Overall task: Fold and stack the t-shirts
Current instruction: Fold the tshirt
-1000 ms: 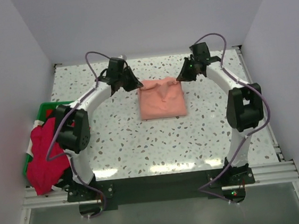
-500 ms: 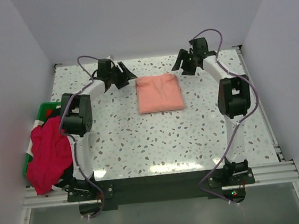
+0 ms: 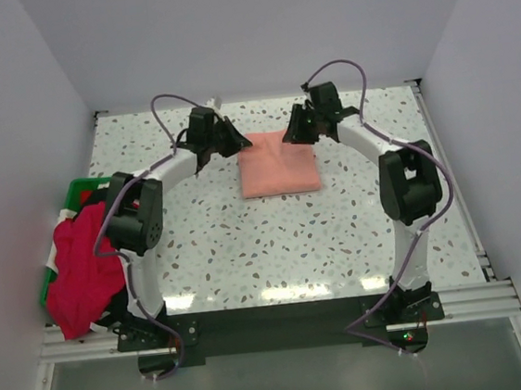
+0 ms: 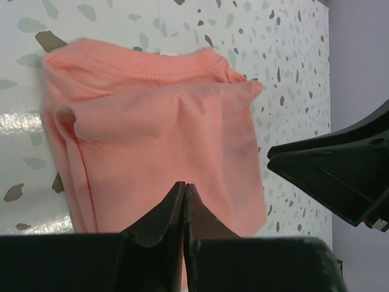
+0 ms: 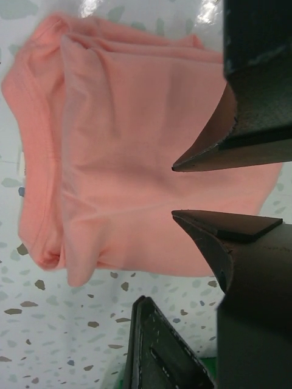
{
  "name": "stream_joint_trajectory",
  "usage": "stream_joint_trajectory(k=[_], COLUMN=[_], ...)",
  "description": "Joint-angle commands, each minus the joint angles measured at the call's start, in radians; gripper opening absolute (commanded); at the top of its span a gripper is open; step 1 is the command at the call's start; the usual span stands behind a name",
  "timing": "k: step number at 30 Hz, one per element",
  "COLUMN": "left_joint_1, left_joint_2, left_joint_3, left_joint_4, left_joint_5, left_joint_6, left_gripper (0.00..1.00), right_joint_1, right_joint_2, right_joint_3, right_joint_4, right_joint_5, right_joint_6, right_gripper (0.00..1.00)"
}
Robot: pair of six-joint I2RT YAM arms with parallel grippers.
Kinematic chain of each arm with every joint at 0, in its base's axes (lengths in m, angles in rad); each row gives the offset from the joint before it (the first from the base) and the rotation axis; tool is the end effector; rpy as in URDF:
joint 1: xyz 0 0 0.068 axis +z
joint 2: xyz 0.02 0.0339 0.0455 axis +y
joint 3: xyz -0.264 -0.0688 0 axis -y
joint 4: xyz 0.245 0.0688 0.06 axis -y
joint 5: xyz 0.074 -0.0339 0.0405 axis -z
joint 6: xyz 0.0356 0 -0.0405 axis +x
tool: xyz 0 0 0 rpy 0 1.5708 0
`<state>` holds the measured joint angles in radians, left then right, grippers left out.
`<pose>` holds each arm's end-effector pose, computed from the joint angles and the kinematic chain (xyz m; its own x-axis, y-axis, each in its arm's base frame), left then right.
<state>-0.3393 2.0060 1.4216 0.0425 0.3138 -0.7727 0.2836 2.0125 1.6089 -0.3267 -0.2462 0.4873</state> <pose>0.4312 -0.1638 0.2121 -0.7433 -0.4418 -0.5023 0.0657 0.6990 -0.7121 0.4417 0.1378 0.2387 -0.7746 0.2473 -0.5821 -0.0939 0.8652 0.4925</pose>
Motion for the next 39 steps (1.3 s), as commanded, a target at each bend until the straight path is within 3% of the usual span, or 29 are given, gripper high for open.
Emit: stream_joint_trajectory(k=[1, 7, 12, 17, 21, 27, 33, 39], left_joint_1=[0.005, 0.025, 0.083, 0.103, 0.12, 0.132, 0.126, 0.034], left_joint_2=[0.079, 0.266, 0.424, 0.453, 0.448, 0.363, 0.185, 0.054], left_joint_3=[0.051, 0.249, 0.396, 0.424, 0.431, 0.461, 0.303, 0.108], left_joint_4=[0.028, -0.016, -0.041, -0.018, 0.016, 0.022, 0.033, 0.043], left_joint_5=[-0.015, -0.022, 0.019, 0.044, 0.09, 0.134, 0.133, 0.104], left_joint_6=[0.013, 0.032, -0.026, -0.059, -0.089, -0.063, -0.036, -0.014], left_gripper=[0.06, 0.07, 0.07, 0.1, 0.14, 0.25, 0.26, 0.26], right_joint_1=[-0.006, -0.032, -0.119, -0.169, -0.208, -0.225, -0.23, -0.231], right_joint_2=[0.099, 0.331, 0.509, 0.575, 0.557, 0.441, 0.258, 0.108], right_joint_3=[0.061, 0.308, 0.501, 0.508, 0.435, 0.381, 0.258, 0.054], right_joint_4=[0.083, 0.049, 0.055, 0.173, 0.302, 0.276, 0.134, 0.069], right_joint_5=[-0.042, -0.085, -0.218, -0.384, -0.47, -0.449, -0.303, -0.147], right_joint_6=[-0.013, -0.012, 0.137, 0.258, 0.382, 0.327, 0.17, 0.051], right_gripper=[0.35, 0.35, 0.35, 0.36, 0.37, 0.46, 0.51, 0.56])
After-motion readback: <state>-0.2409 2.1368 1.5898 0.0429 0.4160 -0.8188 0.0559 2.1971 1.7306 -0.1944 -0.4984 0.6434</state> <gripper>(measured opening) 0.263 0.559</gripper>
